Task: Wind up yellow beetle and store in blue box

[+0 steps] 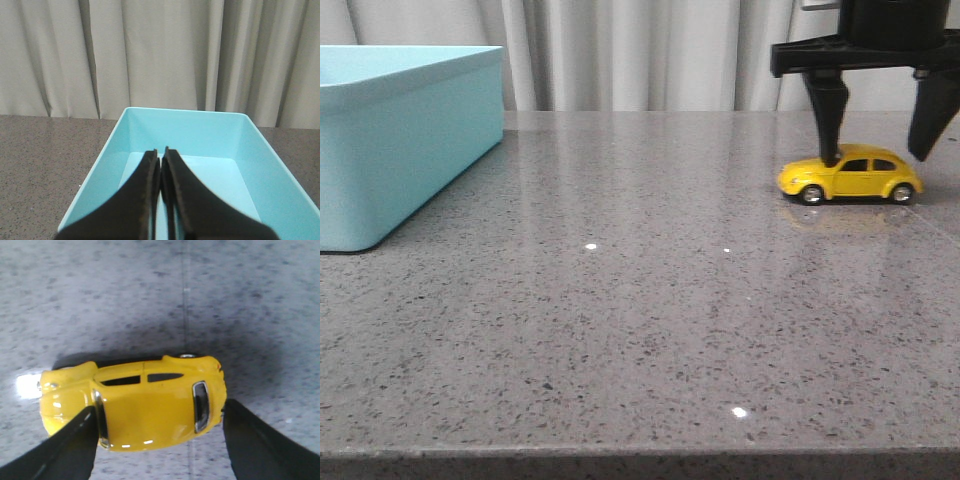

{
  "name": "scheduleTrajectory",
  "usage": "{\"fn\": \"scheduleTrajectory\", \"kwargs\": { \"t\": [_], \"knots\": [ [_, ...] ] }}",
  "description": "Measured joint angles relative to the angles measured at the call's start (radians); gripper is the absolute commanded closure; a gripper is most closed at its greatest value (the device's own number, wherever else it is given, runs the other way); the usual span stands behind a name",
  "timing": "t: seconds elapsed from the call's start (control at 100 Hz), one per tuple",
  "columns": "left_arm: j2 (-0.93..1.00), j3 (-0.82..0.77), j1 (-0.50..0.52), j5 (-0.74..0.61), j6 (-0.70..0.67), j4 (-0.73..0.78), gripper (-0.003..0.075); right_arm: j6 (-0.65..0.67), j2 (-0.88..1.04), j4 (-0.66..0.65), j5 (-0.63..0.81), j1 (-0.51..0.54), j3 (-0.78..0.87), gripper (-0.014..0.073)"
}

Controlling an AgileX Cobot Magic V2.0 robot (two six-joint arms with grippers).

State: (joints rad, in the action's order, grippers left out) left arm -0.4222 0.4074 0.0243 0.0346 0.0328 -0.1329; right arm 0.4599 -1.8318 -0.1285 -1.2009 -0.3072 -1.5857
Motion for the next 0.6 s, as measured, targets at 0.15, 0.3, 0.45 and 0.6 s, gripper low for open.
{"fn": "scheduleTrajectory", "kwargs": {
  "t": [0.15, 0.3, 0.45, 0.6],
  "knots": [
    [0.0, 0.0, 0.0, 0.0, 0.0, 0.0, 0.0739, -0.001, 0.0, -0.027, -0.018, 0.032, -0.001, 0.0064],
    [0.0, 0.0, 0.0, 0.0, 0.0, 0.0, 0.0739, -0.012, 0.007, -0.04, -0.024, 0.042, -0.001, 0.0064],
    [0.0, 0.0, 0.0, 0.0, 0.0, 0.0, 0.0739, -0.014, 0.047, -0.064, -0.014, 0.042, 0.005, 0.0064],
    [0.0, 0.0, 0.0, -0.022, 0.0, 0.0, 0.0739, -0.02, 0.162, -0.053, -0.003, 0.034, 0.007, 0.0064]
  ]
}}
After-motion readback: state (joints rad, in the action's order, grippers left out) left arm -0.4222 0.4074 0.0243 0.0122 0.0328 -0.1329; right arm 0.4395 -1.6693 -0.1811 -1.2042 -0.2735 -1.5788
